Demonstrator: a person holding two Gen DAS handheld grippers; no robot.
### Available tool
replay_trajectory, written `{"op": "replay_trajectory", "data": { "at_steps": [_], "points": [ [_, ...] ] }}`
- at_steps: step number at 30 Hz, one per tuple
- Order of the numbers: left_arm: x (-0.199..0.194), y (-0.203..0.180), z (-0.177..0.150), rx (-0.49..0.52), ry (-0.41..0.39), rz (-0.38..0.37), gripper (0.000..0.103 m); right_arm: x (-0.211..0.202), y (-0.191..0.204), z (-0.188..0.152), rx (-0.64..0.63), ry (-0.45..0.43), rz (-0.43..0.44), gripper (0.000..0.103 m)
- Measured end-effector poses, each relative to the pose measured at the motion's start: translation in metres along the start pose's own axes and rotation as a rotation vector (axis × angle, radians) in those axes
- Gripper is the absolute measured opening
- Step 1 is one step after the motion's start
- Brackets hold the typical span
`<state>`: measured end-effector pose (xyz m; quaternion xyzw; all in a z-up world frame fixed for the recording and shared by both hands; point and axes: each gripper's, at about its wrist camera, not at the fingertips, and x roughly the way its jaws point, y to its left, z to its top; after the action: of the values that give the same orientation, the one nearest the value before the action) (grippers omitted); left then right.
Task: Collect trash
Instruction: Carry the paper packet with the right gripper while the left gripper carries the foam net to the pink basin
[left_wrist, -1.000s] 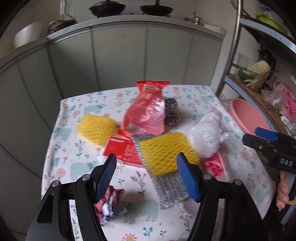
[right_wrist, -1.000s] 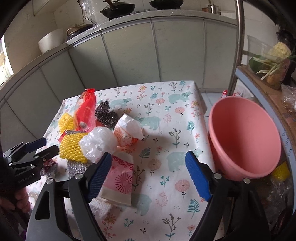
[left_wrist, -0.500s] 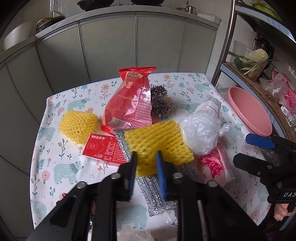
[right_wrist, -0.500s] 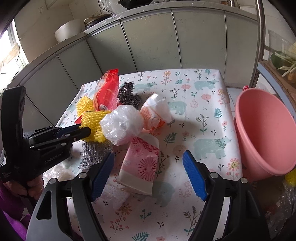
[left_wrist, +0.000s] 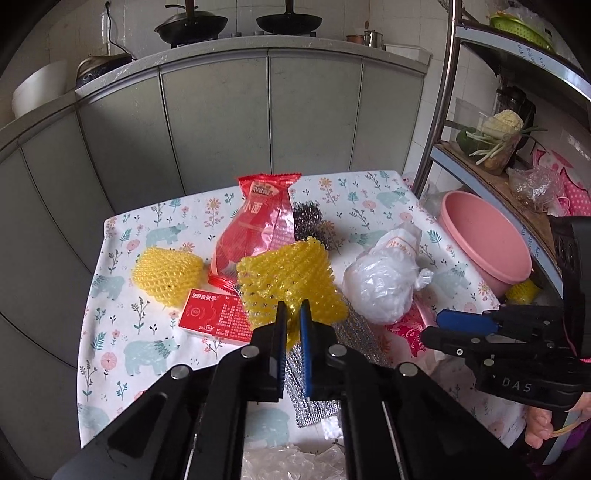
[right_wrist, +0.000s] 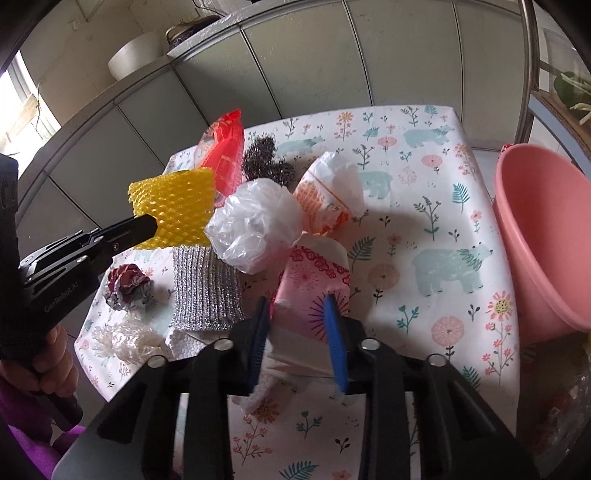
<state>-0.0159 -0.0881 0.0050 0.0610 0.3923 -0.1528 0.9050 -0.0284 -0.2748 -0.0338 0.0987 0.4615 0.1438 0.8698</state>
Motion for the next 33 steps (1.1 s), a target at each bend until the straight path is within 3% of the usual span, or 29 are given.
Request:
{"op": "replay_trajectory", "data": {
  "at_steps": [3, 7, 22, 33],
  "points": [
    [-0.007, -0.003, 0.004, 0.005, -0.018, 0.002, 0.006, -0.012, -0.004, 0.002, 0.011, -0.031, 0.005, 0.007],
    [-0.017, -0.012, 0.009, 0.024, -0.049, 0.006, 0.006, -0.024, -0.018, 0.001, 0.041, -0.057, -0.017, 0.003],
    [-0.022, -0.065, 0.04, 0.116, -0.114, -0.057, 0.006, -0.087, -0.064, 0.002, 0.122, -0.23, -0.052, 0.003],
    [0.006, -0.149, 0.078, 0.251, -0.152, -0.222, 0.006, -0.129, -0.134, 0.018, 0.21, -0.346, -0.248, 0.003]
  ]
}}
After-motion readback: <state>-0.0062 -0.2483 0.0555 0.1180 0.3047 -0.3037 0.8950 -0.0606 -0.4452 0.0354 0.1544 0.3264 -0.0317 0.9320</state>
